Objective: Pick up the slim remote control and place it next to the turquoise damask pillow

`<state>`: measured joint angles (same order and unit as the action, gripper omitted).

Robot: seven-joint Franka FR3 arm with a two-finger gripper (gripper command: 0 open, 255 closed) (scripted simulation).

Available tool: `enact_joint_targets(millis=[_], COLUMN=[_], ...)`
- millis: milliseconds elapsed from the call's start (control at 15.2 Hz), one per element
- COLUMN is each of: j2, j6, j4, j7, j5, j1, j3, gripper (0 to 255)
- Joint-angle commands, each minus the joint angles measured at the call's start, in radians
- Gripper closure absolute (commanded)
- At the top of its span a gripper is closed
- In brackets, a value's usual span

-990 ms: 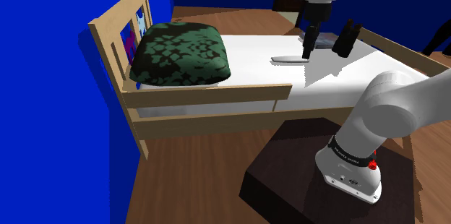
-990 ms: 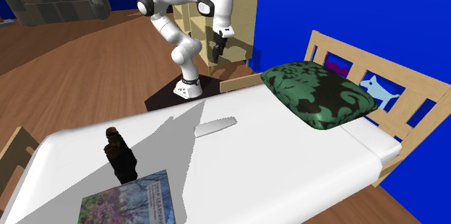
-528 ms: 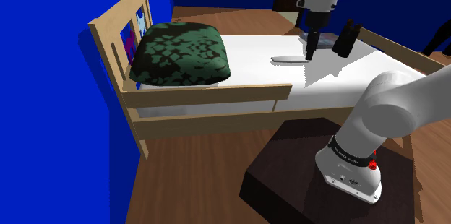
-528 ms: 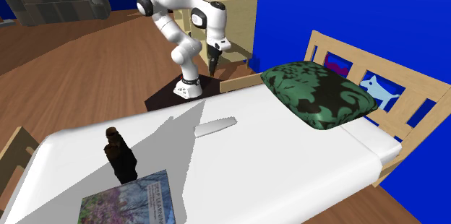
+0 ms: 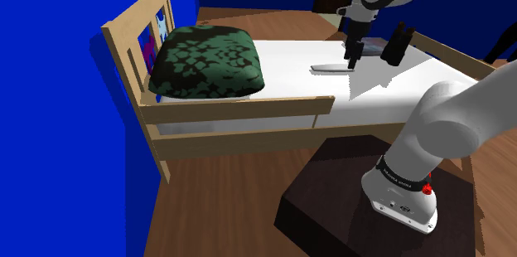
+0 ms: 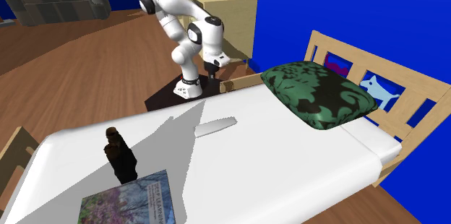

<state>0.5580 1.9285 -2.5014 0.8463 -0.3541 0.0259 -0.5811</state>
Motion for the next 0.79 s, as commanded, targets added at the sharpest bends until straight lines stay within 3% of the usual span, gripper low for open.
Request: enact_joint_targets(millis=[0,198,396,528,726], j2=[-0.065,-0.180,-0.315,-0.422,-0.612], j6=[0.054,0.136,0.212,0.256,0.296], j4=[0.034,0.093,0.164,0.218,0.312], j7=[0.095,0.233,0.394,0.521,0.748], j5=[-0.004,0.027,0.106,0.196,0.395], j1=[0.019,0.067,0.125,0.164,0.186], j3=[-0.065,-0.159,-0.257,-0.320,-0.377], gripper=[0,0,0,0,0])
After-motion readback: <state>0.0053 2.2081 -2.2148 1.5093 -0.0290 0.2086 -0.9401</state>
